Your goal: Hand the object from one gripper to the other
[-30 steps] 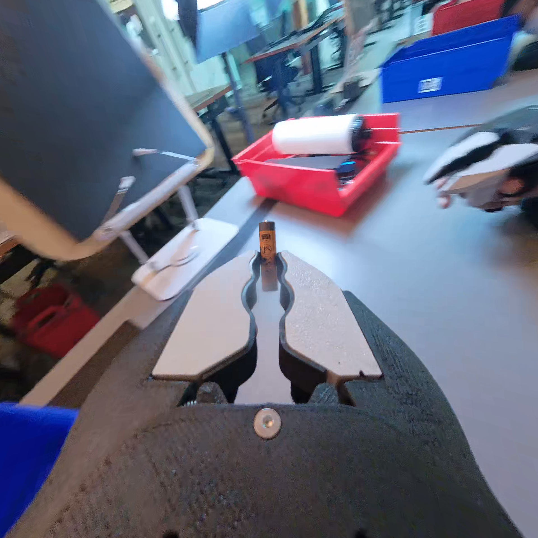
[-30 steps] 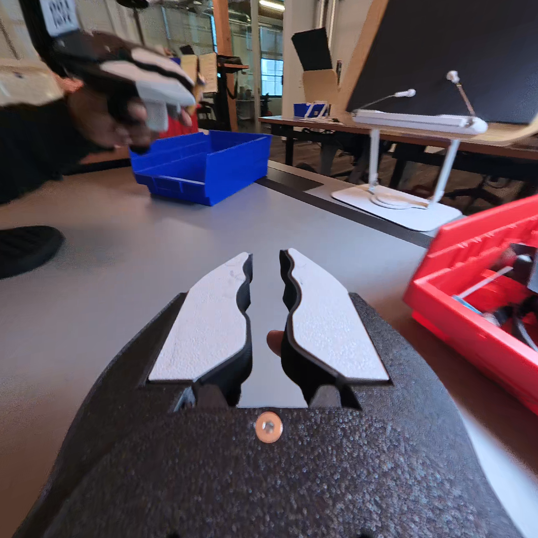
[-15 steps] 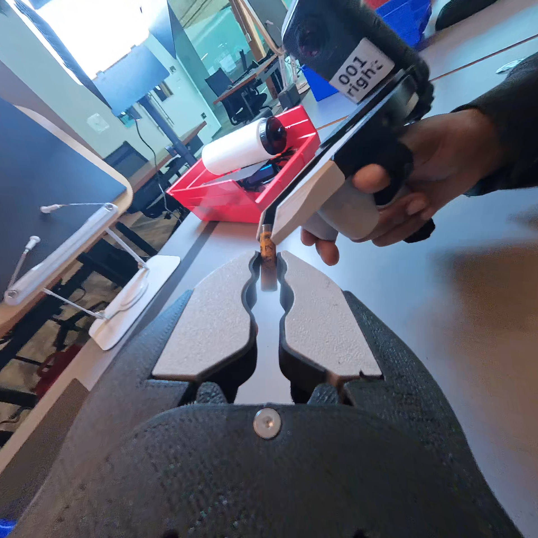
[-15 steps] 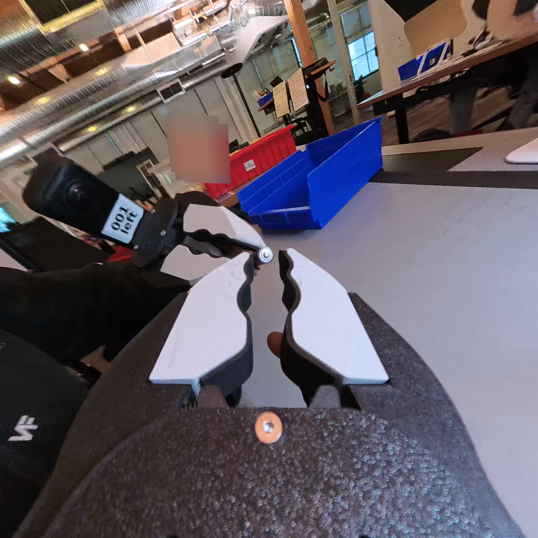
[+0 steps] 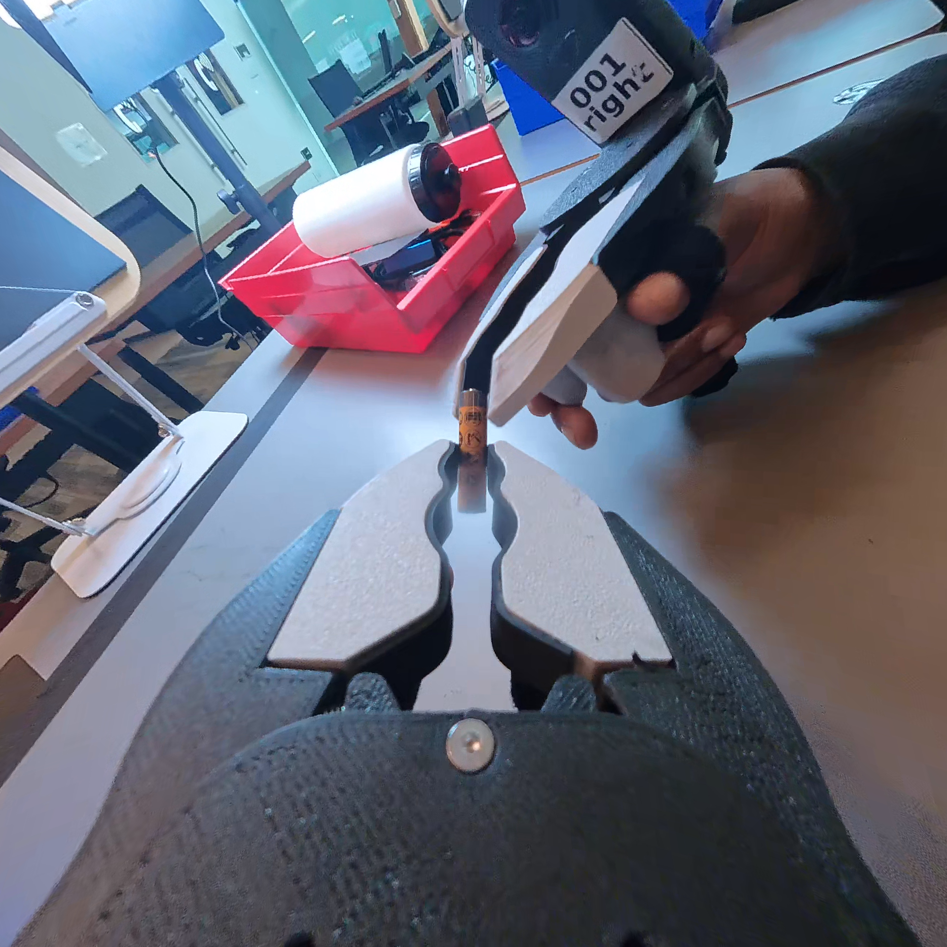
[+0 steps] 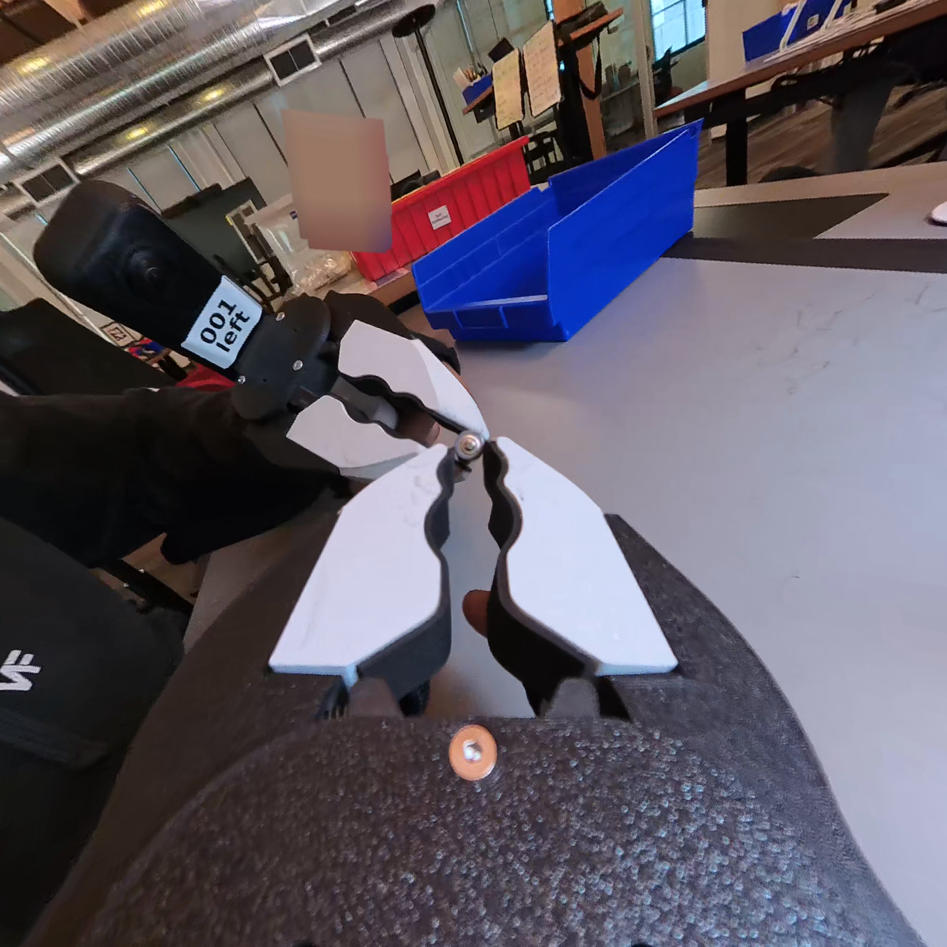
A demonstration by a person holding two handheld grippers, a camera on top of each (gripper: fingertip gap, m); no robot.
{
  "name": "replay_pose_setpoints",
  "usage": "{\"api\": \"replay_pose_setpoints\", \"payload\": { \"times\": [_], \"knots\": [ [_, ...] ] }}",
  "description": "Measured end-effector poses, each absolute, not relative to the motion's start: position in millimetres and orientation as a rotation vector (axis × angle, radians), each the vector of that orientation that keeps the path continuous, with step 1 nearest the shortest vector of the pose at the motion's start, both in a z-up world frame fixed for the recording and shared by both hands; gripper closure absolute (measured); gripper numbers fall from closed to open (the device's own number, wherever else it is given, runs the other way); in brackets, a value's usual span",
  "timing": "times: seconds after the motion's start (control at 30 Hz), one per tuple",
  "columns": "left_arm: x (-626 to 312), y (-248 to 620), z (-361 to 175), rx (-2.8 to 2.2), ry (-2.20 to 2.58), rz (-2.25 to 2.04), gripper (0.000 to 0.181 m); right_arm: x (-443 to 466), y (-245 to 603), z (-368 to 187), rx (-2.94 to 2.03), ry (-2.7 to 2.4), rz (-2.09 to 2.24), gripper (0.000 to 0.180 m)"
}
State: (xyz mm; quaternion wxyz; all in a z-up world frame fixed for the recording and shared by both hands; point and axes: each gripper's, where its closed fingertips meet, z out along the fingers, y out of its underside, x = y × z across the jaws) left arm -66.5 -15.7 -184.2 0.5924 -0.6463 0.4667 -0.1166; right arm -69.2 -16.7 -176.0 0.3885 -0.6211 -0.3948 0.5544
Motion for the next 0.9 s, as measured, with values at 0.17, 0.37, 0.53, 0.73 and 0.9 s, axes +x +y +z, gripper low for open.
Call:
{"api": "replay_pose_setpoints", "payload": {
  "times": [0.17,0.37,0.53,0.73,0.9],
  "knots": [
    [-64.1,-19.0,-179.9,-1.530,1.046,-0.392,0.170,-65.7,-18.9,-166.6,-1.475,-1.050,1.291,0.169],
    [-67.2,-21.4,-170.7,-1.729,0.687,-1.178,0.134,-54.2,-12.5,-154.8,-1.119,-1.245,0.638,0.170],
    [-57.7,-29.5,-172.0,-1.719,0.697,-1.260,0.122,-62.8,-31.7,-157.5,-0.844,-1.357,0.276,0.170],
    [-53.7,-34.3,-174.5,-1.691,0.820,-1.091,0.126,-66.5,-37.9,-169.7,-0.751,-1.439,0.133,0.169],
    [-59.6,-34.0,-171.8,-1.654,0.881,-1.024,0.134,-65.5,-39.8,-170.3,-0.916,-1.413,0.398,0.169]
  ]
}}
